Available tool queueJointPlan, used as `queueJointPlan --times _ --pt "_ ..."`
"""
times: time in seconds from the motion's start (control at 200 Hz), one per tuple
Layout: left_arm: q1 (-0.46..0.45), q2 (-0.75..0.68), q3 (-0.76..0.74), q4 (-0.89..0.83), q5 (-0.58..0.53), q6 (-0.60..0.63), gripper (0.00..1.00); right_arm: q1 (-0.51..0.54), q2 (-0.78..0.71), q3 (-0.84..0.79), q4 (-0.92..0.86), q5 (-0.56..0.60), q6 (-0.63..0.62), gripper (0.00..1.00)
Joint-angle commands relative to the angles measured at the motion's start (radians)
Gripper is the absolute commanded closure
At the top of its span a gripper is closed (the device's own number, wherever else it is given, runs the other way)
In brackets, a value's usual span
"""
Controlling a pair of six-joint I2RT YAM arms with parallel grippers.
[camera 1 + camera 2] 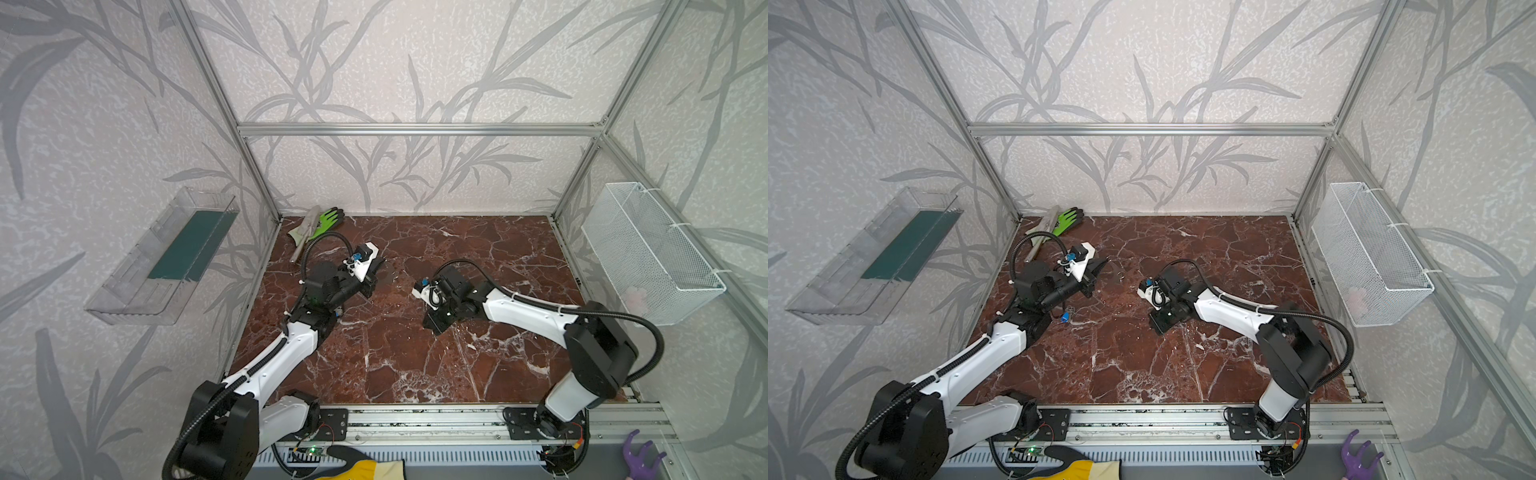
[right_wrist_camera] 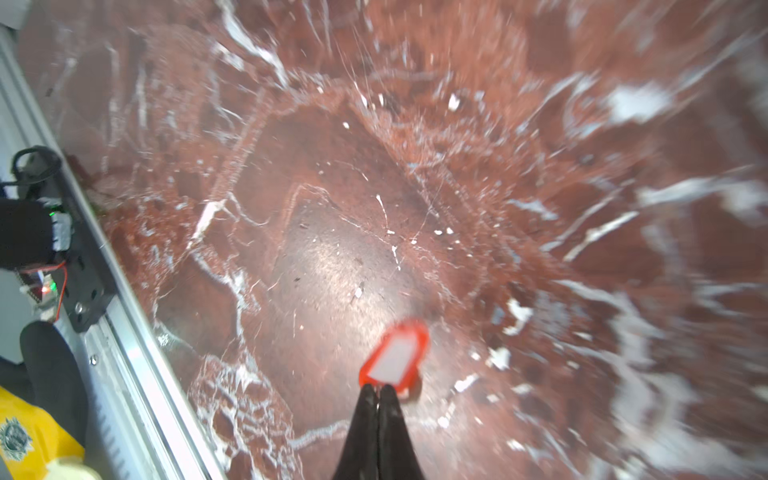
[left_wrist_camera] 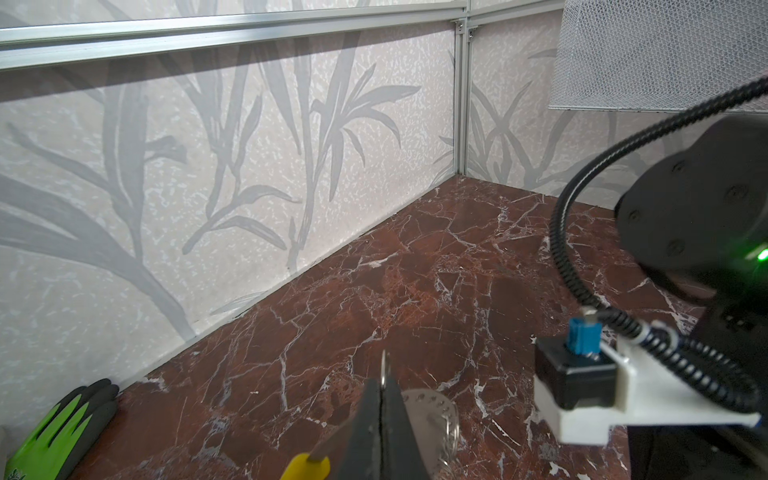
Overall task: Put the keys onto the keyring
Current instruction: 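Lift the red-tagged key with the right gripper toward the plate, then bring the red-tagged key toward the plate while the left gripper raises the plate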
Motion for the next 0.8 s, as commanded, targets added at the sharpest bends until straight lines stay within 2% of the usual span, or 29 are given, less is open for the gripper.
queueJointPlan --times 0.0,0.15,0.285,0.46,0.615,0.7,0.795 --pt "-0.029 -0.012 0.035 0.042 0.035 0.021 1.00 -0.058 -0.120 -0.045 0.032 -0.003 -0.121 1.00" --pt "-0.087 -0.013 0.064 0.038 0.047 0.049 1.00 -0.145 -0.279 -0.117 0.079 -0.112 -0.214 1.00" --pt "-0.160 -0.006 0.104 -0.009 0.052 0.102 1.00 -0.187 -0.439 -0.220 0.191 -0.127 -0.291 1.00" --pt "-0.248 0.019 0.143 -0.008 0.065 0.100 1.00 -0.279 -0.625 -0.308 0.315 -0.240 -0.302 1.00" --pt "-0.313 0.043 0.170 -0.011 0.060 0.118 1.00 -0.305 -0.712 -0.311 0.323 -0.299 -0.298 1.00" --pt "-0.344 0.047 0.179 -0.001 0.053 0.120 1.00 -0.306 -0.752 -0.316 0.336 -0.379 -0.316 1.00" --pt "-0.385 0.050 0.187 0.001 0.032 0.133 1.00 -0.306 -0.801 -0.333 0.379 -0.406 -0.275 1.00"
